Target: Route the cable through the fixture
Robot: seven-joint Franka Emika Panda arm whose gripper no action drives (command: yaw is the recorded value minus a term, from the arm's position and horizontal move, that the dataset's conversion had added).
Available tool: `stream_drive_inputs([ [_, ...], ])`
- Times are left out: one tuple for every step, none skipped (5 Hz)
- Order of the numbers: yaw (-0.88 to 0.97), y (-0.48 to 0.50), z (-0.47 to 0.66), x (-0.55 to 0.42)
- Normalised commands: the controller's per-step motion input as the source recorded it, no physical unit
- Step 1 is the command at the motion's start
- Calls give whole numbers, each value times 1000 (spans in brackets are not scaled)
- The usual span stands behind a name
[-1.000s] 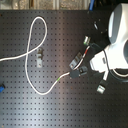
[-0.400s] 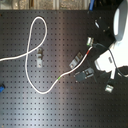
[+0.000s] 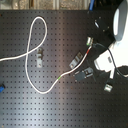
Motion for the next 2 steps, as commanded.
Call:
stream_drive_inputs([
  [0,4,542,8],
  [0,10,424,4],
])
